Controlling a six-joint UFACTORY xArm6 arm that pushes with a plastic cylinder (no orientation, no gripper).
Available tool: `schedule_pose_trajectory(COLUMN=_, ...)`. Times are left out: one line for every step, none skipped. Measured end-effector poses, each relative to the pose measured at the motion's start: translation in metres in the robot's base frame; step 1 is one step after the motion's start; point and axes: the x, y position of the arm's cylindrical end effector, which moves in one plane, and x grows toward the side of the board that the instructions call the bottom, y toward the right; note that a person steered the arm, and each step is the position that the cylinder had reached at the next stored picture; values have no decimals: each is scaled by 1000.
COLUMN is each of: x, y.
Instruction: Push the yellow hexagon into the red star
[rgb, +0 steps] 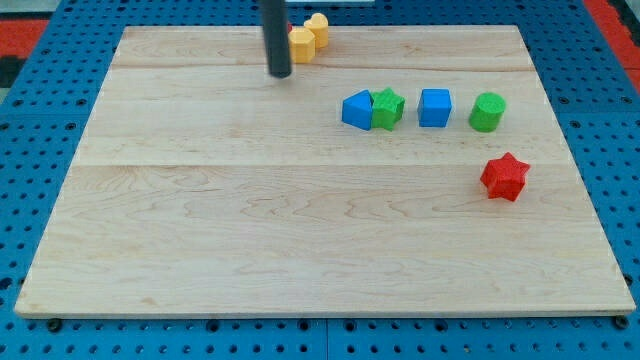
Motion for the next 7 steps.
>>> schedule_pose_trajectory(x=-2, y=80)
schedule_pose_trajectory(x=-35, y=127)
schedule_pose_trajectory(x=-73, y=139)
schedule_pose_trajectory(x=-72, y=67)
schedule_pose_trajectory(x=-71, y=41)
schedule_pose_trajectory(x=-72, y=28)
schedule_pose_trajectory(x=-66, y=-18)
